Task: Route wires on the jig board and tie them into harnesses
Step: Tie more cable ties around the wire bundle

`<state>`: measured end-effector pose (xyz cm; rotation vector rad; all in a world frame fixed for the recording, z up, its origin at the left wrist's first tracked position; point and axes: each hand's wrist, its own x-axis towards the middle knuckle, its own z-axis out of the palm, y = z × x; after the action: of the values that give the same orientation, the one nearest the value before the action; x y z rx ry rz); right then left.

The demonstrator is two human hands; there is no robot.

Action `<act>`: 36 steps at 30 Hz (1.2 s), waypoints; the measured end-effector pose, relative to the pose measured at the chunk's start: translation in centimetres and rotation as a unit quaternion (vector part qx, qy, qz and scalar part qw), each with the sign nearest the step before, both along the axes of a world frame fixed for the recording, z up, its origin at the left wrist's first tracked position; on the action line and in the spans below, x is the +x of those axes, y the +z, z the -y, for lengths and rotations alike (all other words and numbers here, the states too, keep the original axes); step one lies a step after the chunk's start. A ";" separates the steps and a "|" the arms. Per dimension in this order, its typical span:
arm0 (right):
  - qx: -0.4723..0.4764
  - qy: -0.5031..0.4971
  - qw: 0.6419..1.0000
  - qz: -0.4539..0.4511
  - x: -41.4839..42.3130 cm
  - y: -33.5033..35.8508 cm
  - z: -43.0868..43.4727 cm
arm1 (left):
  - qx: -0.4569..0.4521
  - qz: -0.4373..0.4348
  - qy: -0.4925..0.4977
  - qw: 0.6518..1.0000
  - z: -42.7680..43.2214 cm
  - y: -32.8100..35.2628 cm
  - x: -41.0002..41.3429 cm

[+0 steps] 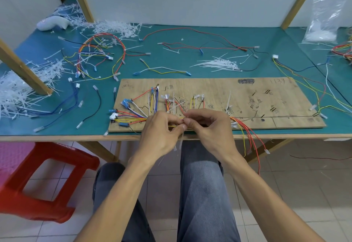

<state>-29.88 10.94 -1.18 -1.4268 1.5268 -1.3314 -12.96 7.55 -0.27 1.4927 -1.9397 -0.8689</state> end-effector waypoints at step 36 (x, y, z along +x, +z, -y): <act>-0.305 0.005 0.879 -0.367 -1.1 -5.1 -2.7 | 0.067 -0.020 0.006 0.998 0.6 0.1 -0.1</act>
<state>-30.97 13.59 -6.32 -2.5623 1.5805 -1.4098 -13.01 6.92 -0.14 1.5487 -1.8730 -1.0325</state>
